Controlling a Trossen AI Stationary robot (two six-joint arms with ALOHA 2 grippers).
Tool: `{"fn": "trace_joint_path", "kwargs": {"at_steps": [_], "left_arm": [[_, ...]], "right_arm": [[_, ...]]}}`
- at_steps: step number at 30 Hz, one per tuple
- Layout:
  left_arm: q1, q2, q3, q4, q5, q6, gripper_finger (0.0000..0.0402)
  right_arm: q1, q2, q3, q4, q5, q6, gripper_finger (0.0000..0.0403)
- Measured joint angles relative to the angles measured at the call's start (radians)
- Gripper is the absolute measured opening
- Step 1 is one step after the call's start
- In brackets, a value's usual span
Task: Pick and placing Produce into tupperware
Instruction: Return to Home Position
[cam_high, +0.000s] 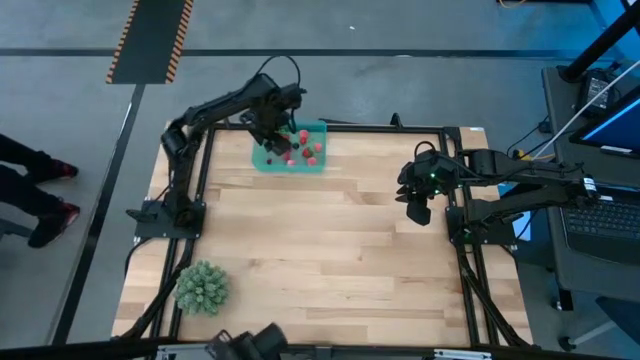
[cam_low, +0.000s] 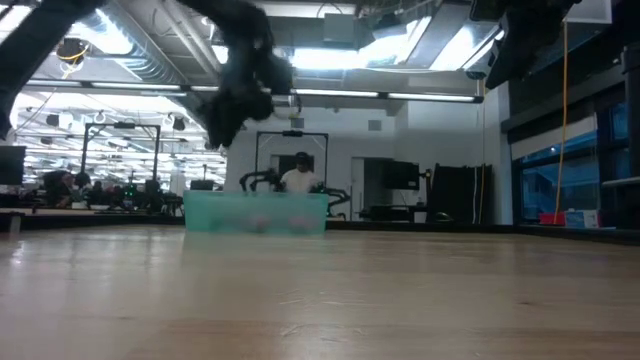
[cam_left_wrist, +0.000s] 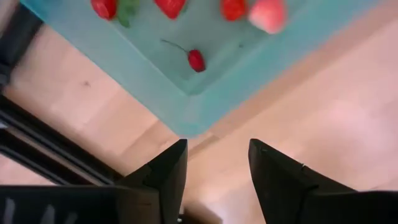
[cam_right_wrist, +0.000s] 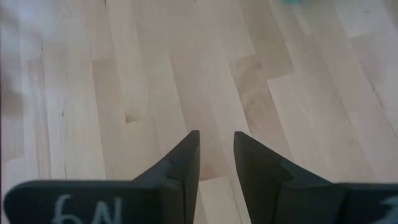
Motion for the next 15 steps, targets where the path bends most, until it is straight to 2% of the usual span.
{"fn": "trace_joint_path", "kwargs": {"at_steps": [5, 12, 15], "left_arm": [[-0.063, -0.159, -0.025, 0.002, -0.005, 0.042, 0.0165], [-0.180, -0.452, -0.066, 0.000, -0.031, 0.016, 0.0165], [-0.241, -0.575, -0.092, 0.003, -0.042, -0.058, 0.0161]], "right_arm": [[0.000, 0.000, 0.000, 0.002, 0.000, 0.002, 0.0100], [0.000, 0.000, 0.000, 0.007, 0.000, -0.002, 0.0100], [0.000, 0.000, 0.000, 0.046, 0.000, 0.019, 0.0100]]}}
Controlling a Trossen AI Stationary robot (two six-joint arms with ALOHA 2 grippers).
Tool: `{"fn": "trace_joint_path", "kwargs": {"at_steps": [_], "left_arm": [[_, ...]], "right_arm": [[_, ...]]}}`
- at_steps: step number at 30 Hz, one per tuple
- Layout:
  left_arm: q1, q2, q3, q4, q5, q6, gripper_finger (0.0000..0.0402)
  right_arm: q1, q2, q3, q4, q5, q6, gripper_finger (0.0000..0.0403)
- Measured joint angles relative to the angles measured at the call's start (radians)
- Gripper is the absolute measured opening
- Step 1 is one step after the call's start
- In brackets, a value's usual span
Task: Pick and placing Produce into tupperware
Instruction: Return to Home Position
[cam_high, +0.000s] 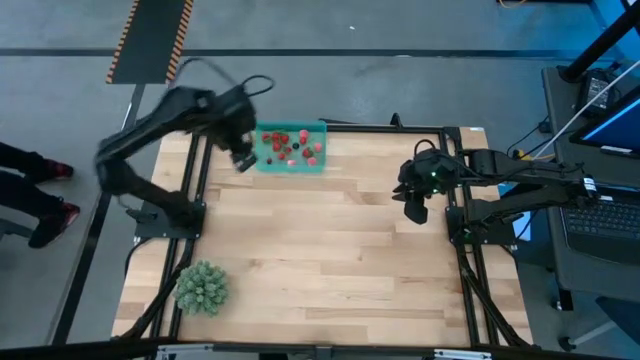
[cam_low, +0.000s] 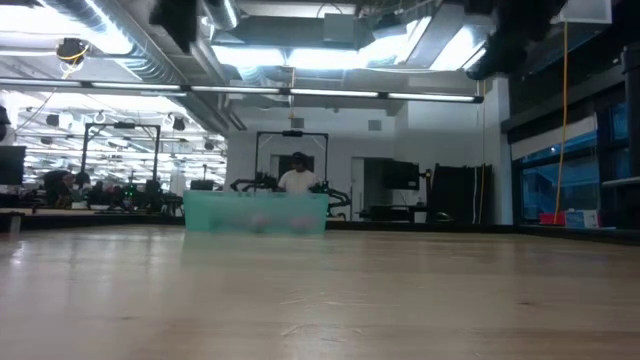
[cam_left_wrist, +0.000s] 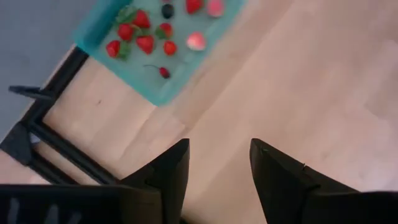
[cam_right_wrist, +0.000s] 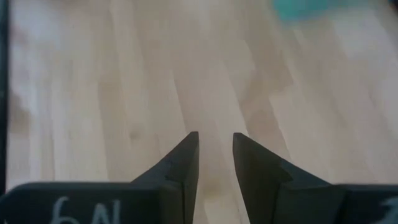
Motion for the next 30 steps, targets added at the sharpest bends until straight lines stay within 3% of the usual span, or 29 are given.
{"fn": "trace_joint_path", "kwargs": {"at_steps": [4, 7, 13, 16, 20, 26, 30], "left_arm": [[-0.091, -0.216, -0.094, 0.011, 0.014, -0.030, 0.0164], [-0.146, -0.446, -0.226, 0.146, 0.011, -0.133, 0.0167], [-0.208, -0.968, -0.608, 0.644, 0.014, -0.285, 0.0164], [-0.211, -1.122, -0.799, 0.879, 0.086, -0.251, 0.0161], [-0.211, -1.215, -1.003, 1.092, 0.129, -0.220, 0.0162], [-0.212, -1.230, -1.241, 1.355, 0.148, -0.202, 0.0168], [-0.212, -1.208, -1.361, 1.462, 0.139, -0.110, 0.0165]], "right_arm": [[0.000, -0.032, 0.000, 0.105, -0.001, -0.021, 0.0100], [0.000, -0.119, -0.027, 0.191, 0.000, -0.023, 0.0100], [0.000, -0.398, -0.331, 0.628, -0.035, -0.014, 0.0100], [0.000, -0.512, -0.482, 0.799, -0.071, 0.034, 0.0100], [0.000, -0.622, -0.625, 0.927, -0.106, 0.065, 0.0100], [-0.001, -0.729, -0.773, 1.019, -0.102, 0.035, 0.0100], [-0.013, -0.753, -0.830, 1.024, -0.012, -0.013, 0.0100]]}}
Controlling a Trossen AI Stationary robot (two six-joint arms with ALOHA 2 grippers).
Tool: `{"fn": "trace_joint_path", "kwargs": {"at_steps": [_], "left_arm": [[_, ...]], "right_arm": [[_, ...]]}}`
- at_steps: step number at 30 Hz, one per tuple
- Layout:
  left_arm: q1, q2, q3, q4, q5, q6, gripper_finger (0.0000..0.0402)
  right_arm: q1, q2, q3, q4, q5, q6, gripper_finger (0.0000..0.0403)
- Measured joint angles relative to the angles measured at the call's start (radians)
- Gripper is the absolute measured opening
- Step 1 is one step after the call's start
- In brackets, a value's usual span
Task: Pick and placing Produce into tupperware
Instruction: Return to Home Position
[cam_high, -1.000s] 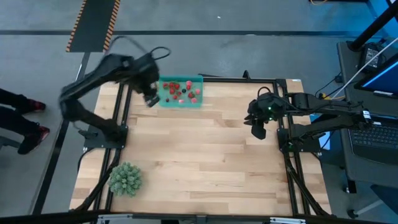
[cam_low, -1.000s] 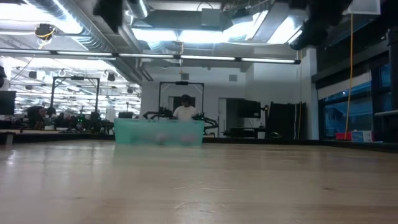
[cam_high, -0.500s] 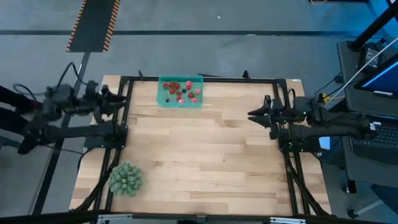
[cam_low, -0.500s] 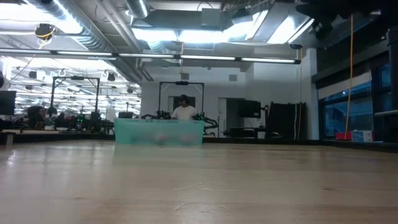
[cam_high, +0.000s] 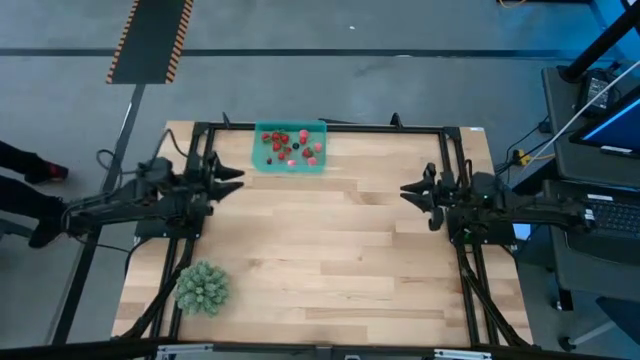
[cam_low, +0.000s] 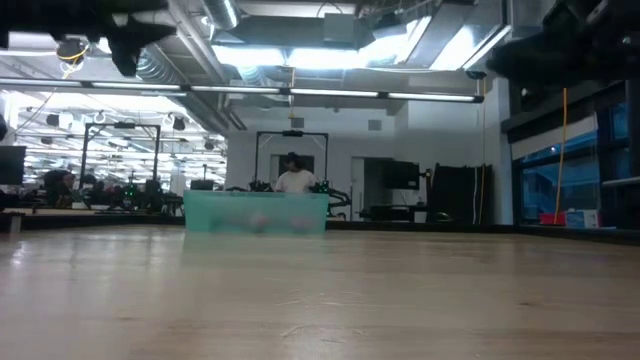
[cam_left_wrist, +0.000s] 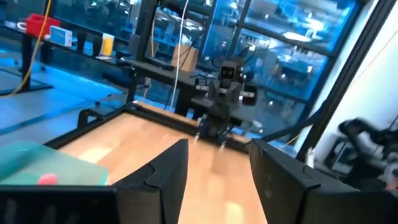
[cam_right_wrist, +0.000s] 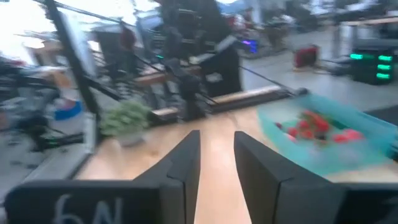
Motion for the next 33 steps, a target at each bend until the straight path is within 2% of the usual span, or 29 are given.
{"fn": "trace_joint_path", "kwargs": {"at_steps": [13, 16, 21, 33], "left_arm": [[0.000, -0.001, -0.222, 0.253, -0.012, 0.176, 0.0168], [0.000, -0.001, -0.238, 0.253, -0.018, 0.184, 0.0167], [0.000, 0.000, -0.254, 0.251, -0.029, 0.107, 0.0161], [0.000, 0.000, -0.255, 0.252, -0.029, 0.106, 0.0168]], "right_arm": [[-0.094, 0.000, -0.078, 0.024, 0.020, -0.143, 0.0100], [-0.101, -0.001, -0.081, 0.030, 0.020, -0.192, 0.0100], [-0.101, 0.000, -0.082, 0.016, 0.020, -0.135, 0.0100], [-0.101, 0.000, -0.082, 0.016, 0.020, -0.137, 0.0100]]}}
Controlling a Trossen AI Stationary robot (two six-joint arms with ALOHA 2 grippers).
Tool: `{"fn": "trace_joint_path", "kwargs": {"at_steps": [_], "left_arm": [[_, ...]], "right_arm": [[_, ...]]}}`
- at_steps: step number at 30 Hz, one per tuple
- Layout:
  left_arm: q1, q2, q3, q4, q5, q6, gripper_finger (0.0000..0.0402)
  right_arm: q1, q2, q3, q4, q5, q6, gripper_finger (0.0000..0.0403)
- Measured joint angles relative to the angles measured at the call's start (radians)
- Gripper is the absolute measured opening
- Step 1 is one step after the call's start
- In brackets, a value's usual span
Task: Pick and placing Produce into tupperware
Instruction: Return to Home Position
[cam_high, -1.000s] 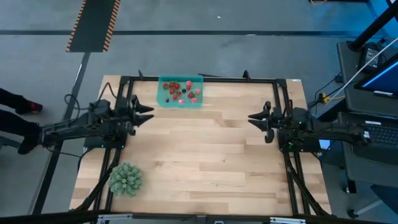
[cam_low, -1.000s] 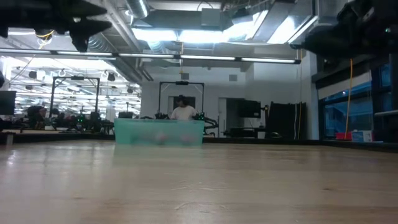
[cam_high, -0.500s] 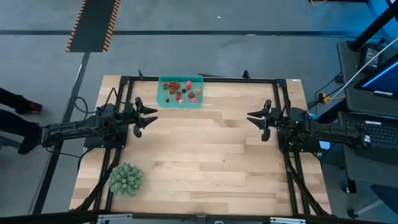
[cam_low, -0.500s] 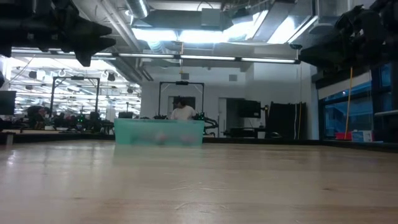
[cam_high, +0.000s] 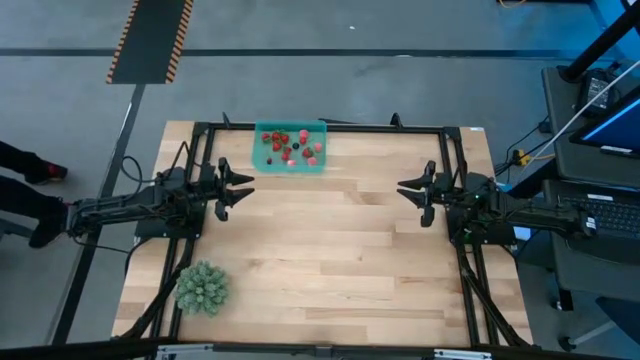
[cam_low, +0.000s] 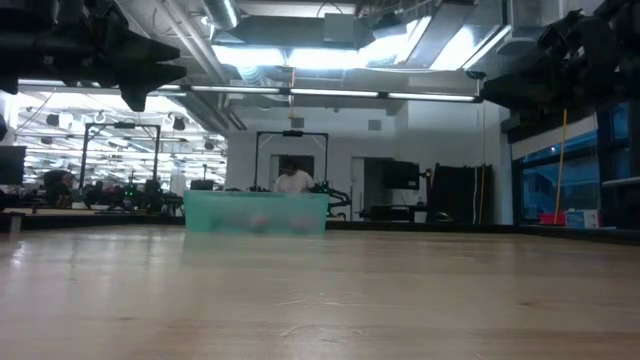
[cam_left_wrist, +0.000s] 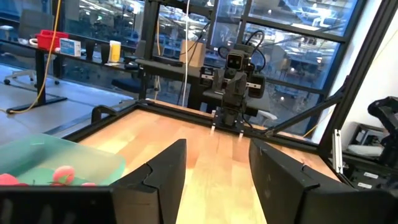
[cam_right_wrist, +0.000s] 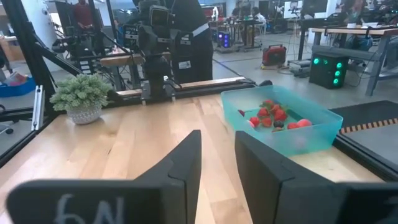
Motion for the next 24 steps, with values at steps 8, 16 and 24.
{"fn": "trace_joint_path", "kwargs": {"at_steps": [8, 16, 24], "left_arm": [[0.000, 0.000, 0.000, 0.000, 0.000, 0.000, 0.0161], [0.000, 0.000, 0.000, -0.001, 0.000, 0.000, 0.0166], [0.000, 0.000, 0.000, -0.001, 0.000, 0.000, 0.0160]], "right_arm": [[0.000, 0.000, 0.000, 0.000, 0.000, 0.000, 0.0100], [0.000, 0.000, 0.000, -0.001, 0.000, -0.001, 0.0100], [0.000, 0.000, 0.000, -0.001, 0.000, 0.000, 0.0100]]}}
